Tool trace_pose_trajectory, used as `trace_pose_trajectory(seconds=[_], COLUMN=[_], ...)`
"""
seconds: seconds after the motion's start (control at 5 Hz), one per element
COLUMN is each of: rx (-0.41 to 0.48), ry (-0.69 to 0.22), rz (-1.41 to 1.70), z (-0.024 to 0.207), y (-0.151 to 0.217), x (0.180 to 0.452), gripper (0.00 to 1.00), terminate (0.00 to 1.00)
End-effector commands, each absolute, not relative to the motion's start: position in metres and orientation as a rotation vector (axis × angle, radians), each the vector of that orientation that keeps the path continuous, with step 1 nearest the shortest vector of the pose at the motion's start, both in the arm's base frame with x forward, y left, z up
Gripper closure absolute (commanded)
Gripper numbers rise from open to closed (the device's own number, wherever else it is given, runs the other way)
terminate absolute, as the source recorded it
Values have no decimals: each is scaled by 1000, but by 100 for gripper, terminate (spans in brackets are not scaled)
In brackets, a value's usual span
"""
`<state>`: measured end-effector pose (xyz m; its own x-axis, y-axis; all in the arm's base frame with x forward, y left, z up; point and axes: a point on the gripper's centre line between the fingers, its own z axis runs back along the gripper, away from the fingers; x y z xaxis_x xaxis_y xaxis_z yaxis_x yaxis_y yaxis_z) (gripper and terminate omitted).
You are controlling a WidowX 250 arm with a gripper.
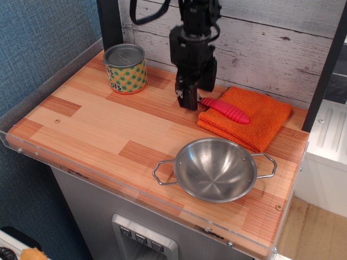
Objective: Move the red spatula into the far edge of the table.
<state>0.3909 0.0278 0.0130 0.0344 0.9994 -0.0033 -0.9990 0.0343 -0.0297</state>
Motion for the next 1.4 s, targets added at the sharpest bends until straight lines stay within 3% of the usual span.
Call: trace_pose_trajectory(seconds=[0.0,0.2,0.4,0.8,1.2], rx=[-72,-86,-81,-111,-159], ry=[-48,-36,-45,-63,-107], rz=[1536,1530,1529,1525,1513], z=[23,20,19,31,65], y=[26,26,26,27,29], x=[382,381,381,380,376], gripper=[0,0,100,100,100], terminate=[0,0,0,0,0])
